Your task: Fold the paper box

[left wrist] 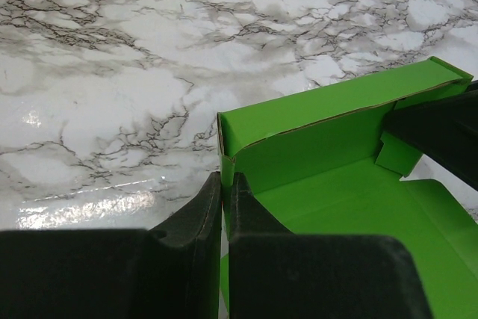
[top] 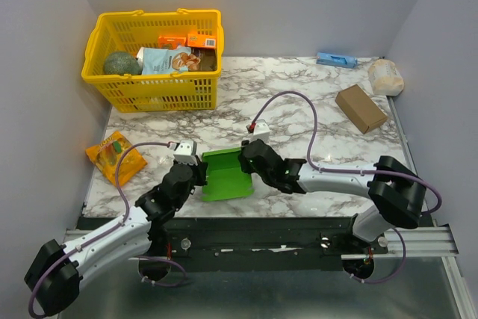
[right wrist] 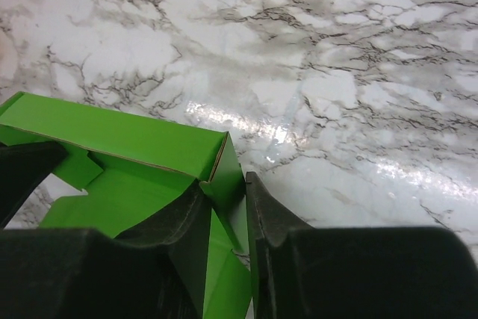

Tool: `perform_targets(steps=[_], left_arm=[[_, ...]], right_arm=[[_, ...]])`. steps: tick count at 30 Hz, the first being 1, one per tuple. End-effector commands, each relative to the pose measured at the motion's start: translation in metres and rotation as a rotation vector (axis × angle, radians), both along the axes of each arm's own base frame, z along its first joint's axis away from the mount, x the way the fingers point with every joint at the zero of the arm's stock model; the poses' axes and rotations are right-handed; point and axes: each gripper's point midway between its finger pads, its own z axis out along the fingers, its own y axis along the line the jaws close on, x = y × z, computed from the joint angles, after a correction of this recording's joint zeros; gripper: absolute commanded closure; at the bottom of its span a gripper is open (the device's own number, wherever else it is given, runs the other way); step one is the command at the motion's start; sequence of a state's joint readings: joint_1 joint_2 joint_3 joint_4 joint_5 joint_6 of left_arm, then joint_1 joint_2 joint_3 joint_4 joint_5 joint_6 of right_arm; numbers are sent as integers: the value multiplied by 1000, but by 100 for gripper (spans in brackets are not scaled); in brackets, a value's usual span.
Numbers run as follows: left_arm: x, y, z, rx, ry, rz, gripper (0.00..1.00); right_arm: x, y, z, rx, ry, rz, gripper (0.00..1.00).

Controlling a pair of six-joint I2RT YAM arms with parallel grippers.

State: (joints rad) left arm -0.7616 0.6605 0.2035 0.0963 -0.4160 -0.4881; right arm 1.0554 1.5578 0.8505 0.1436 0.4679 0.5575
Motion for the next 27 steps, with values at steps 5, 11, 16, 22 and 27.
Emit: perform_targets(steps=[5,11,16,22,27], left_arm=[[13,2,13,24,-22,59,100],[18,1,14,66,-22,77,100],[20,3,12,180,-10,134,100],[21,3,14,258,21,197,100],[22,3,11,345,37,237,100]], right_arm=[[17,-48,-21,-301,-33,-224,75],[20,-61,-25,-365,-31,-299,80],[20,-74,-31,-441,-27,-349,83],[17,-88,-32,-489,-22,-396,87],[16,-108,-22,-522,-44,-475,90]])
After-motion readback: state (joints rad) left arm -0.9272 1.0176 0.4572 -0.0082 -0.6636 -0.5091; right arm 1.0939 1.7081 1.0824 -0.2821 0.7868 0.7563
